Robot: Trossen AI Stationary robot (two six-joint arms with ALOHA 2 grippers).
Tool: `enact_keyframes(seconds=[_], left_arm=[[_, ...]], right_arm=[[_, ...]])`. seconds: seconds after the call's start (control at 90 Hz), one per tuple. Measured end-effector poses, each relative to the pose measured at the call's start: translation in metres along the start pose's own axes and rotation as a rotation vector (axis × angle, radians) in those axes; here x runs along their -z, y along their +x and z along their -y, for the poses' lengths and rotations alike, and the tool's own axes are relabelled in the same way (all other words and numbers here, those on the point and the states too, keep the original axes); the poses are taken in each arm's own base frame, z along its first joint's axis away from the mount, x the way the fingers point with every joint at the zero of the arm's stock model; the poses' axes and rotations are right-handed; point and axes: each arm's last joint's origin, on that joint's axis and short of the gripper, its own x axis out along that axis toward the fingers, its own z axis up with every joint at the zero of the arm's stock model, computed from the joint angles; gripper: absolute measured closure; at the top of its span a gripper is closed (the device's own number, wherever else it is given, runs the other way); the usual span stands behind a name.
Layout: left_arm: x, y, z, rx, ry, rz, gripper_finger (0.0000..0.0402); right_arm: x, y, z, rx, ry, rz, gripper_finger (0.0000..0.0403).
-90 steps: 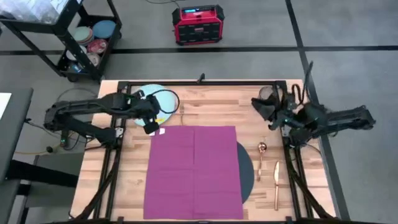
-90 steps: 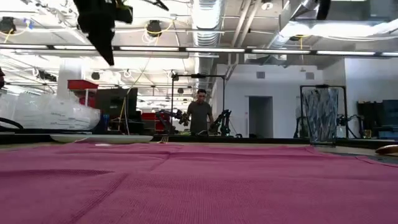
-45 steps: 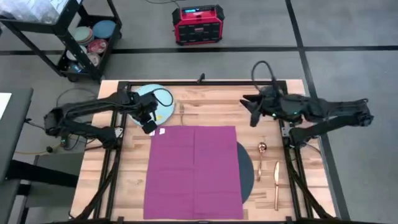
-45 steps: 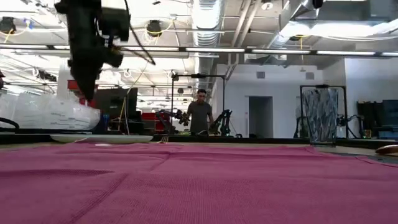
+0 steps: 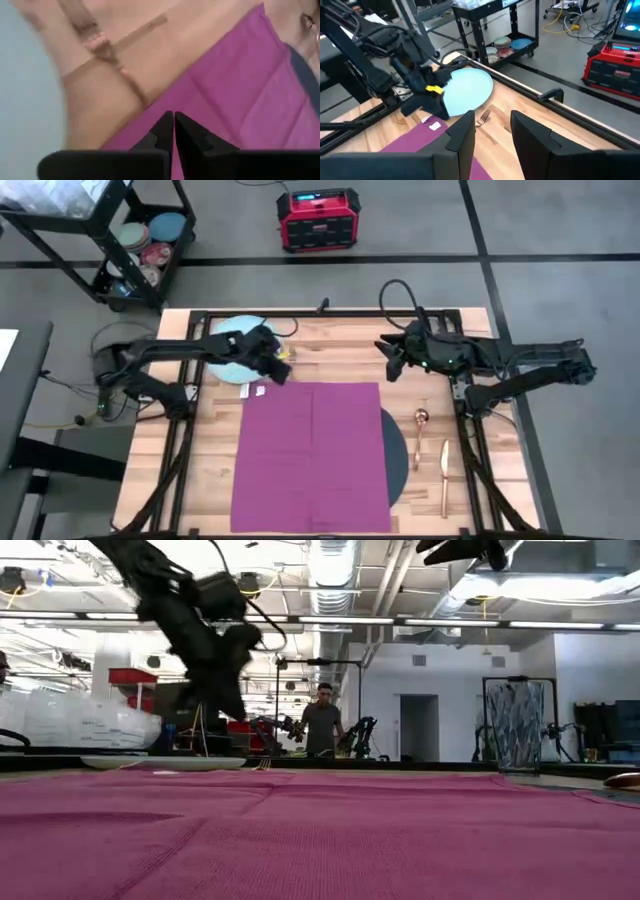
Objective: Set table place
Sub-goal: Move the brown fork to the middle top of the table
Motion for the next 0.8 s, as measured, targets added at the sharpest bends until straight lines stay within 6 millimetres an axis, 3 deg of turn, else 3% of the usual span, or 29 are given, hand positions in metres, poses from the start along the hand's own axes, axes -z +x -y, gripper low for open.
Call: enact_keyframes(seconds=[0.244,0.556,0.8], left_arm=[[-0.020,0.033,0.005,-0.156,-0.061,-0.137,0.0402],[-0.043,0.037,0.014,-0.318,-0.028,-0.137,0.0399],[-0.044,0.034,0.012,-0.309,0.007,-0.172,0.0341]], right_arm=[[0.002,-0.001,0.002,0.011,0.019,-0.021,0.0289],[0.002,-0.001,0.002,0.015,0.023,-0.022,0.0289],[0.002,0.000,0.005,0.033,0.017,-0.026,0.0289]])
